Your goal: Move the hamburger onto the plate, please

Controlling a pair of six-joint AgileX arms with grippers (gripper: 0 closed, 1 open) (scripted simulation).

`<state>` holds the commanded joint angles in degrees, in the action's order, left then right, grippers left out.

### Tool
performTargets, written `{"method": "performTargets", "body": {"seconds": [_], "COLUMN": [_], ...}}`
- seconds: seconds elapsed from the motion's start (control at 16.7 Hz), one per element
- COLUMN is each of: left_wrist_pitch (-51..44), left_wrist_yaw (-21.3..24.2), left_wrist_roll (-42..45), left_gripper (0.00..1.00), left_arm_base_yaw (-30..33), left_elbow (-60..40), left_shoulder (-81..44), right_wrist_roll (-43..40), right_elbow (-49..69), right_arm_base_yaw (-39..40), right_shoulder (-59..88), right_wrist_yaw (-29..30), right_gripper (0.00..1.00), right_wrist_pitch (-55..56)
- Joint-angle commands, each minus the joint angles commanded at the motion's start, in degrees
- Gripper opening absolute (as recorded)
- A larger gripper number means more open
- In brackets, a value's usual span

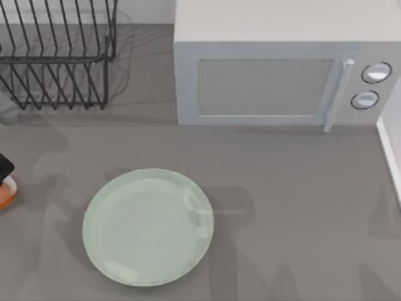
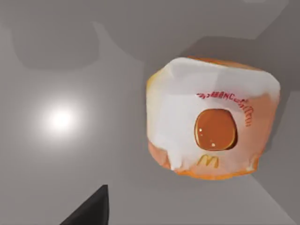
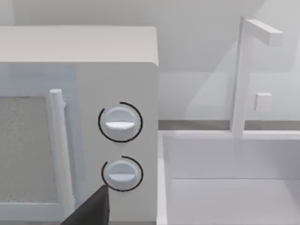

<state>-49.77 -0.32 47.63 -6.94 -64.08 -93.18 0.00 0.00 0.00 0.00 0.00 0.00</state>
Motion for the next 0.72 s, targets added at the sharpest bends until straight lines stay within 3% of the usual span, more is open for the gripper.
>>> {"method": "performTargets", "body": {"seconds": [0.3, 0.72], "left_wrist_pitch": [-6.69, -7.06], "left_wrist_yaw": [0.1, 0.11], "left_wrist_roll": [6.94, 7.63], "left_gripper": [1.0, 1.0], "left_arm_base_yaw": [-1.0, -0.83], "left_elbow": [-9.99, -10.83], "left_shoulder": [-13.24, -14.46], "right_wrist_roll": [0.0, 0.0], "right_elbow": [0.0, 0.0], "right_arm_base_yaw": [0.0, 0.0], "right_shoulder": [0.0, 0.0], "right_wrist_yaw": [0.0, 0.0], "right_gripper": [1.0, 1.0], "right_wrist_pitch": [0.0, 0.0]}}
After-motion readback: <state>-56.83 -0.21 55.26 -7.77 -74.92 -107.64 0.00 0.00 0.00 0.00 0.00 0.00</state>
